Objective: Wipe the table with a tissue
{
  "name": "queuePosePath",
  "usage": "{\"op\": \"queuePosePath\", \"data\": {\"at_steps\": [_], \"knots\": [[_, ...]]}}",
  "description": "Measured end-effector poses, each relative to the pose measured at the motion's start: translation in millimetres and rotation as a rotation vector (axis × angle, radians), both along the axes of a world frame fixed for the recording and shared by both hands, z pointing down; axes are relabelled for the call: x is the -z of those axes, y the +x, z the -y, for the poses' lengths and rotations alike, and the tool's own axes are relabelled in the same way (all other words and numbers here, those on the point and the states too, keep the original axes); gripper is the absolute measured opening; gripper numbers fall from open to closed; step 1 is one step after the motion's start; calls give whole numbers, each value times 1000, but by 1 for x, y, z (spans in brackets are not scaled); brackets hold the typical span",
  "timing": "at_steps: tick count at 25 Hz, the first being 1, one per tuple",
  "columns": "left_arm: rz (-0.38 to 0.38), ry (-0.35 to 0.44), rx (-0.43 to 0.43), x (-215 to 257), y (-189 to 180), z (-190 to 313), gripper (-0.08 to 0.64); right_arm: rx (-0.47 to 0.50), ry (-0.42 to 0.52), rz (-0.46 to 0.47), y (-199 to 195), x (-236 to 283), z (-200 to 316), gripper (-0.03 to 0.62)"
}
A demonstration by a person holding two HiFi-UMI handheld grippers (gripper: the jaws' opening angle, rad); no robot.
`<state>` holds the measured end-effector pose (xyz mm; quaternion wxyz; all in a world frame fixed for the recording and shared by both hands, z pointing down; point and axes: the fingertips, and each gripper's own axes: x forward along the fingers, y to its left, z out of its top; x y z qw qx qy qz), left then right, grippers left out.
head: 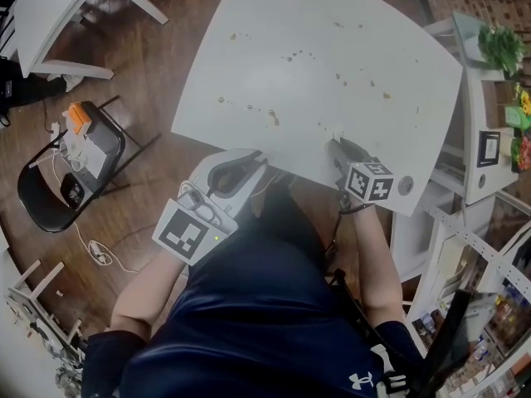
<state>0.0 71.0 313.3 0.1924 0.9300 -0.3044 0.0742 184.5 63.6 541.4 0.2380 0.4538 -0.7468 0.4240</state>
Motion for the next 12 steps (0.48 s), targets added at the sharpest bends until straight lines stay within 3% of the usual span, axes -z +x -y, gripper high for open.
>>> {"op": "queuePosePath", "data": {"at_steps": [12], "knots": [[16,-24,88,-6,-44,1,44,62,-1,-15,-31,-1,27,64]]}}
